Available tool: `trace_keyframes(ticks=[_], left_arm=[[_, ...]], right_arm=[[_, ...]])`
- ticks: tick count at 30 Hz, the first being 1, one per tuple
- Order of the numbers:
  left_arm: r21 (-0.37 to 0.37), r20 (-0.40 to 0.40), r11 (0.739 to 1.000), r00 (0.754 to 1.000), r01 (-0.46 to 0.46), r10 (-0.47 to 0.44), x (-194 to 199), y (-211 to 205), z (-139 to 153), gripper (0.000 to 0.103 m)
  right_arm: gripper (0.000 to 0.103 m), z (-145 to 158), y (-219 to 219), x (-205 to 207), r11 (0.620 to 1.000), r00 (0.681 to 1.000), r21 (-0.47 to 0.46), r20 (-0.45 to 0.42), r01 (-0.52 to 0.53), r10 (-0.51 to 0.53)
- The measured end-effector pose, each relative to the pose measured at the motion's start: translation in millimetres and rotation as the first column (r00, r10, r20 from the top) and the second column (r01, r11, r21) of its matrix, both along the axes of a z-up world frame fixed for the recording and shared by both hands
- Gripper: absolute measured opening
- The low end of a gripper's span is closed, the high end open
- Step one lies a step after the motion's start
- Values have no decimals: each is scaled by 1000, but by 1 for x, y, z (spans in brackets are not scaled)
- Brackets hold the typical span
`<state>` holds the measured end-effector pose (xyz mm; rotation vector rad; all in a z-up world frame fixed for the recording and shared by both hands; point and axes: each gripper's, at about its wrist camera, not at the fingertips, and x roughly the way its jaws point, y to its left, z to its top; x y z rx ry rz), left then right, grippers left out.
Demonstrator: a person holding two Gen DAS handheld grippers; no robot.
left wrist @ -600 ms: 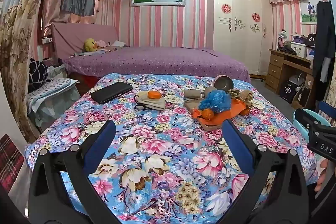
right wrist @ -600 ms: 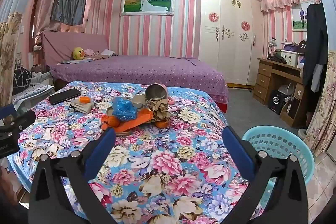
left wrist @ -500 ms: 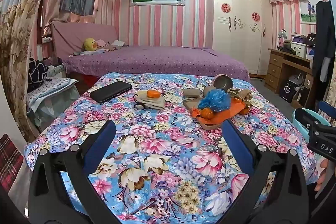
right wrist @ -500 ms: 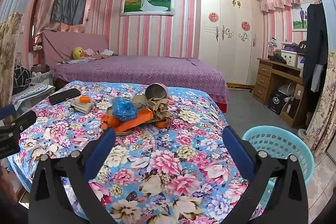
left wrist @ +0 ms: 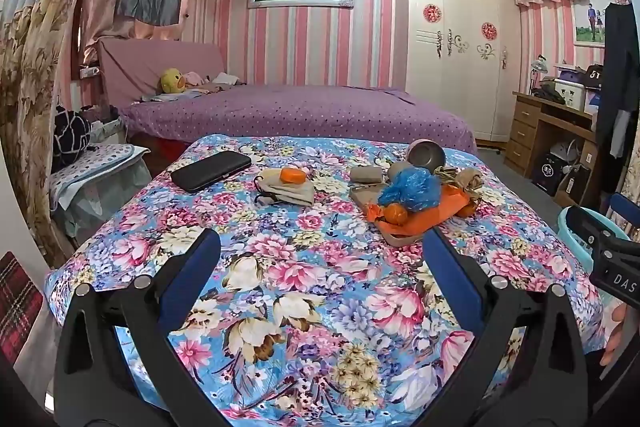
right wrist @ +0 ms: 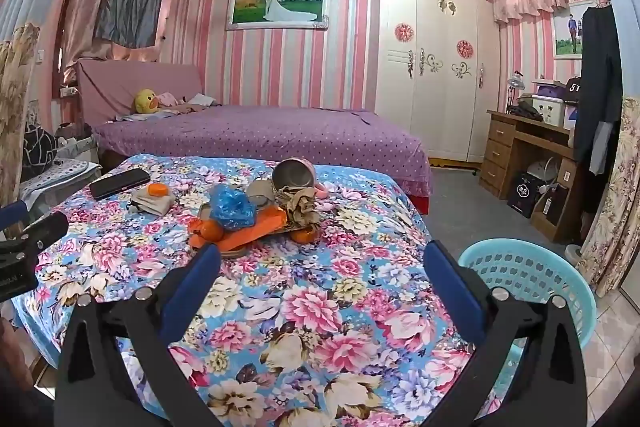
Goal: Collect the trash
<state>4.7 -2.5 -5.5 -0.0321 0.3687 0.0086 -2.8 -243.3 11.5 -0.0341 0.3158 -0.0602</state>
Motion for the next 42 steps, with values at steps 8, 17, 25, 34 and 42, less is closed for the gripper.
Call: trace_keyframes(ticks=[8,17,25,34,42], left_arm=[[2,2,1000,1000,1,-1,0,0,-1,98],[-2,5,1000,1000,-3,3,0,0,0,98],[-2,4,1000,1000,-4,4,0,0,0,98],[-7,8,1000,1000,-5,5,-1,1,1,98],[-10,8,1000,1000,-4,4,-1,3,2,98]], right_arm=[[99,0,-1,1,1000,1000,4,0,-1,1],[99,0,-1,0,1000,1000,3,-1,0,0],[99,0,0,-1,1000,1000,0,-3,1,-1],[99,0,0,0,1000,1000,-1,-6,3,-3],[99,-2,0,0,1000,1000,0,-5,3,-3]])
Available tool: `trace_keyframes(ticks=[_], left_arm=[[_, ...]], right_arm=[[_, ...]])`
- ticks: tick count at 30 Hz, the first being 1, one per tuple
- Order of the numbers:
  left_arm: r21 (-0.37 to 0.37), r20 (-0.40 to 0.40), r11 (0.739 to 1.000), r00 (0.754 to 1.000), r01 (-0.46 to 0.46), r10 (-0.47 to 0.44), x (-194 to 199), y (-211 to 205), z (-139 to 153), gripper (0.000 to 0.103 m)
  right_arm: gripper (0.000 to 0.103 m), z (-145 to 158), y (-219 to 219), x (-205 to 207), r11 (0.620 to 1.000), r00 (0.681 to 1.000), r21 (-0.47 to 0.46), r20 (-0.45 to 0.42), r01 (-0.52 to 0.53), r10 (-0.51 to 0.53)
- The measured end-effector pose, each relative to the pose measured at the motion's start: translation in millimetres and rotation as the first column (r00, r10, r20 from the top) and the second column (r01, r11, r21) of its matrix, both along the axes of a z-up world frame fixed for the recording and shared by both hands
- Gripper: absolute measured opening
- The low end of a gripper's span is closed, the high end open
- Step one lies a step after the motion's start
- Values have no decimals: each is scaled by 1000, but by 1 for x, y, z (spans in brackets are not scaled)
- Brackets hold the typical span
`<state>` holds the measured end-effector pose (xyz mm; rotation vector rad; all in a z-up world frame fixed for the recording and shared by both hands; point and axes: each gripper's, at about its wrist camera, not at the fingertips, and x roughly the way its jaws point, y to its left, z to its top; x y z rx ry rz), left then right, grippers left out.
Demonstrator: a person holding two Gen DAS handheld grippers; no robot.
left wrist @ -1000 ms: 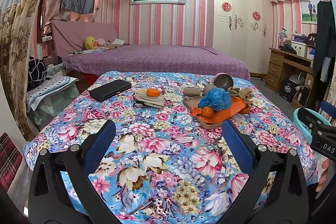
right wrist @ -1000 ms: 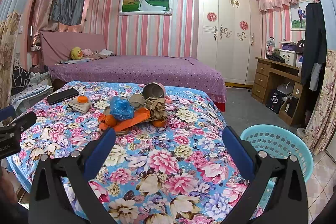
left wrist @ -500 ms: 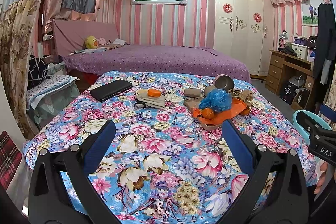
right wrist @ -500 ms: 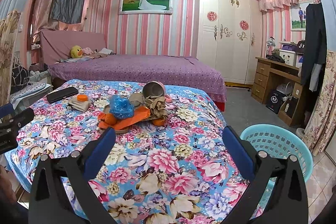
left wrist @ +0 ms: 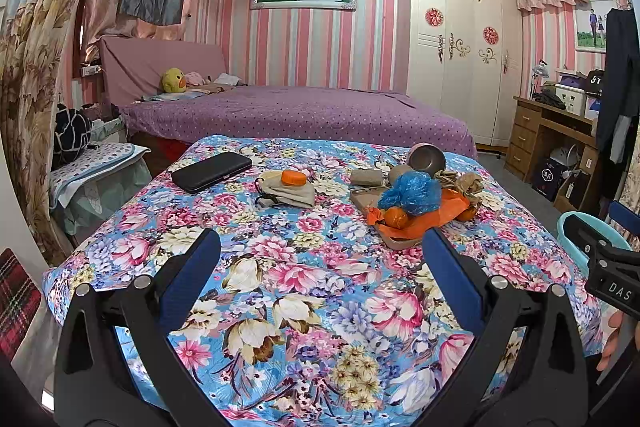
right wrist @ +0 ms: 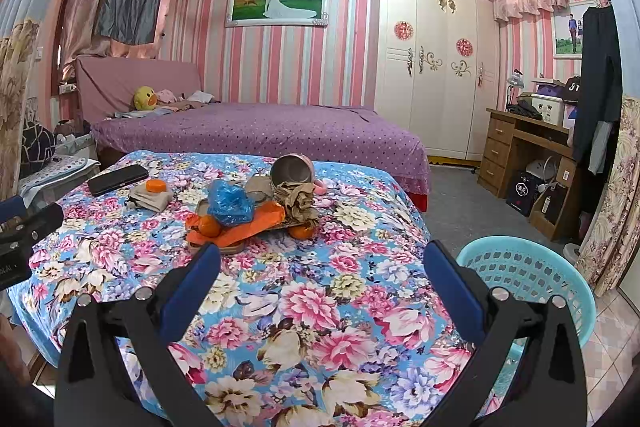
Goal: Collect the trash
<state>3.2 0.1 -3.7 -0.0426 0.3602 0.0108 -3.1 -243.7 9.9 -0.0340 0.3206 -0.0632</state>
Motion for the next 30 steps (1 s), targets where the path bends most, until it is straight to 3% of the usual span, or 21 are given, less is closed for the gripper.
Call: trace_keyframes(ticks=[30], left_arm=[[-2,-1,1000,1000,-1,1,0,1,0,98]], right_arm=[[99,-3,-3,2,1000,1000,2,-5,7,-7]])
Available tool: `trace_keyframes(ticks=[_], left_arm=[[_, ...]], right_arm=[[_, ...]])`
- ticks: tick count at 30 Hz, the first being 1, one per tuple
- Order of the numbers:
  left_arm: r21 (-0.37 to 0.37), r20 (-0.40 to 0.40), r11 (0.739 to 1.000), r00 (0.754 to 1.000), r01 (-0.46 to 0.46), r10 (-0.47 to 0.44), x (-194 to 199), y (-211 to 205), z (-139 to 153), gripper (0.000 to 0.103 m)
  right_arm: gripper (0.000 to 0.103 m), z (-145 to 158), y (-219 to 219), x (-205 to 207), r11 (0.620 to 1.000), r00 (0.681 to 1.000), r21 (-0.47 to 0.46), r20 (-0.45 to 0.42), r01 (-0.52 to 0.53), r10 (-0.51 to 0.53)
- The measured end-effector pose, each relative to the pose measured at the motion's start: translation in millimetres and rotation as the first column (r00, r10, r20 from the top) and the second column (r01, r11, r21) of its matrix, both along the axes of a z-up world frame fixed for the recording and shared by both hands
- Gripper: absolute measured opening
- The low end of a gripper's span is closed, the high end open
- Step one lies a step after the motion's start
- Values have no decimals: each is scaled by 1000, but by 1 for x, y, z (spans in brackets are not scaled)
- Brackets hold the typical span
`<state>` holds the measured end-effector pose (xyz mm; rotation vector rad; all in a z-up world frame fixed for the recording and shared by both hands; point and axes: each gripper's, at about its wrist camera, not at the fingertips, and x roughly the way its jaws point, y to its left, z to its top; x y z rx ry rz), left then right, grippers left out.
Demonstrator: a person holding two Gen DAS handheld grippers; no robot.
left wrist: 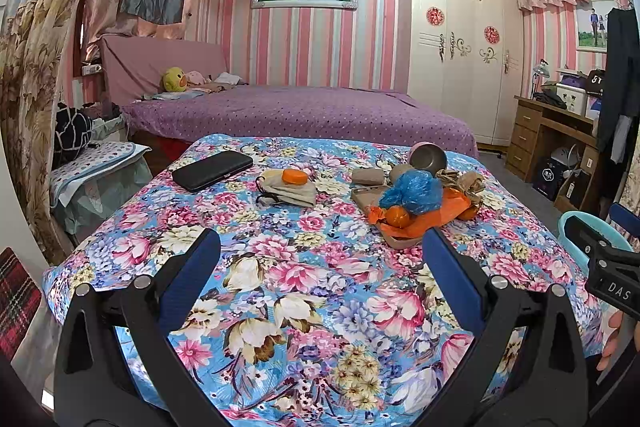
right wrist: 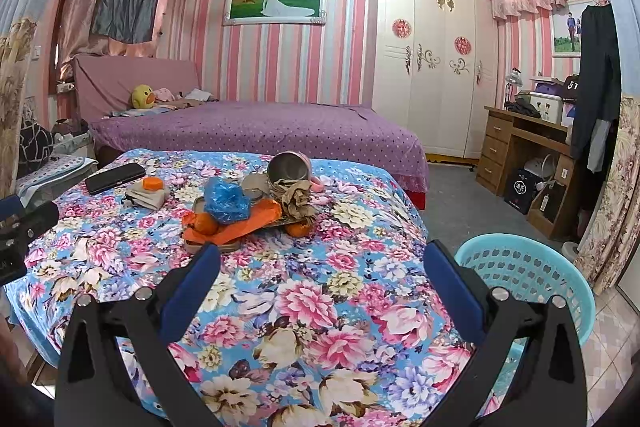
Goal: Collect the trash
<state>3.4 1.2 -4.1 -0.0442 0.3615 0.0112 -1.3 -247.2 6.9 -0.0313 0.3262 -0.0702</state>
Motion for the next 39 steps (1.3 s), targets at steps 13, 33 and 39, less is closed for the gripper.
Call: trace_keyframes(ticks=[13,33,39], left_arm=[[1,-6,1000,1000,-4,4,0,1,-2,98],[-8,-52,1000,999,12,-12,30,-2,8,98],[4,-34,999,999,33,-33,64,-14,28,98]], right_arm=[[99,-4,-4,2,1000,1000,1,-7,8,-8],[99,9,-21,31,999,998,-10,-53,41,-41],[99,30,-34,62,999,998,-18,-33,46,-47]])
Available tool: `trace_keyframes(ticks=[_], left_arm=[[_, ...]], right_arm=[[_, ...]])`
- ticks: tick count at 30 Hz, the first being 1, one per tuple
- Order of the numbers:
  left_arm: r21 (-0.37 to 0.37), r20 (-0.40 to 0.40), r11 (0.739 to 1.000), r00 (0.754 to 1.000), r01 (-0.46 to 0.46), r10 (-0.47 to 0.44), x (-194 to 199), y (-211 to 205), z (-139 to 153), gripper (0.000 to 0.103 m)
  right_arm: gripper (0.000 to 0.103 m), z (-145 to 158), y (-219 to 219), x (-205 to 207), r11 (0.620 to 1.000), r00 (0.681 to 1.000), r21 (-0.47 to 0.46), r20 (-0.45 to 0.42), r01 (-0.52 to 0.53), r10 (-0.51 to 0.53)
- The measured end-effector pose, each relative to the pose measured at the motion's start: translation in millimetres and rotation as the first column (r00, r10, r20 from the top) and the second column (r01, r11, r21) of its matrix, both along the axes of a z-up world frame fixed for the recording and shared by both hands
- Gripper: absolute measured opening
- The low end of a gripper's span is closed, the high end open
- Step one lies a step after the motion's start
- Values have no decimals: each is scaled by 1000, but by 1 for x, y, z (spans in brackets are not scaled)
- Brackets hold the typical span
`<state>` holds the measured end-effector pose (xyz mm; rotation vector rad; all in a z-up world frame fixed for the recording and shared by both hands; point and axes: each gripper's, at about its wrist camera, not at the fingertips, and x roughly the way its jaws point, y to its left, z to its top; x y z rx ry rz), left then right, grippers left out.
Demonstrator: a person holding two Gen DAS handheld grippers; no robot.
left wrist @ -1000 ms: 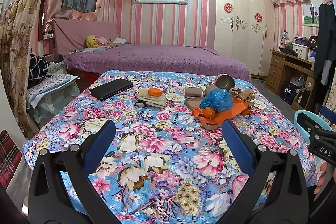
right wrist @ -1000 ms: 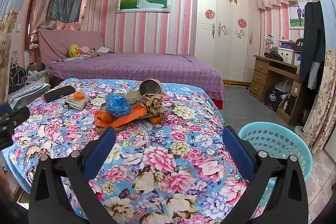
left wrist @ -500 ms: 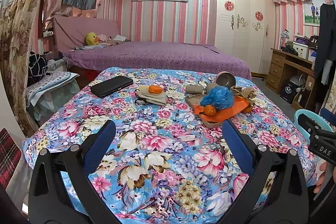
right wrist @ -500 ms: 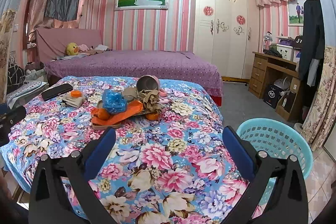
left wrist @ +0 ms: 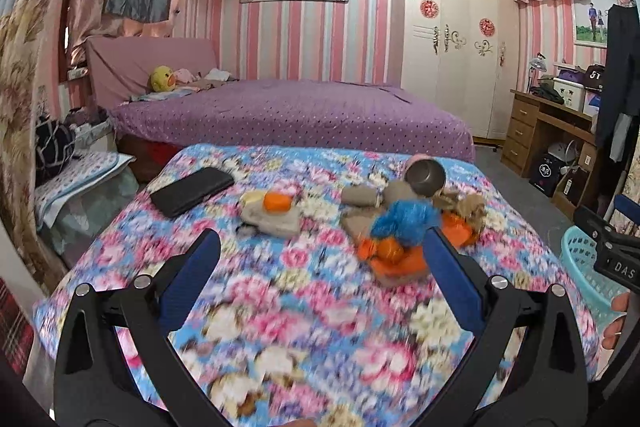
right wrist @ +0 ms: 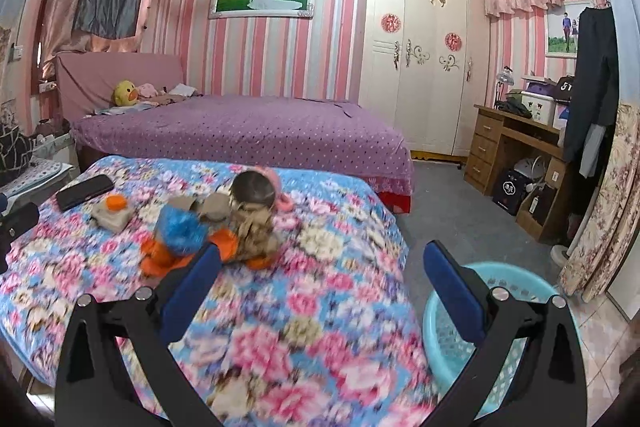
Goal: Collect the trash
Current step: 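Grasp the blue plastic bag with the left tool while the right tool grasps brown paper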
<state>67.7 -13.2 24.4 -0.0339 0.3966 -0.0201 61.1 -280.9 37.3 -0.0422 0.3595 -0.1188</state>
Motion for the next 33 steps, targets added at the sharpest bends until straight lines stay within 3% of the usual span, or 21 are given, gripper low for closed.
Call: trace_keyframes(ticks=[8,16,20,22,24,25,27,29,33], left_arm=[[-41,-47,998,998,36,-38,62,-26,-3,98],[-51,-148,996,986,74,-81,117,-59,-38,98],[-15,-195,994,975,106,-107,139,-81,-53,97],[-2,-216,991,968,130,-128,146,-90,-60,88],[6,-226,988,963,152,-147,152,-94,-61,63],[2,-229,987,961,162,-157,155,-94,-61,56],[-20,-234,984,956,179,-179,158,-90,-59,27],[-45,-225,982,956,185,-191,157,-83,-53,17],[-54,-142,986,976,158,-164,141,-57,-26,14]], right_arm=[[99,0,-26,64,998,997,47,-65,32,-29],[99,-26,-51,98,996,994,68,-99,50,-43],[99,-36,-56,113,996,989,61,-141,57,-48],[99,-40,-57,117,996,987,66,-153,59,-48],[99,-44,-56,120,996,986,69,-161,58,-46],[99,-45,-55,121,996,985,67,-164,57,-45],[99,-48,-50,124,997,985,59,-169,44,-33],[99,-49,-43,125,998,985,52,-172,25,-16],[99,-49,-21,127,999,985,25,-170,-27,31]])
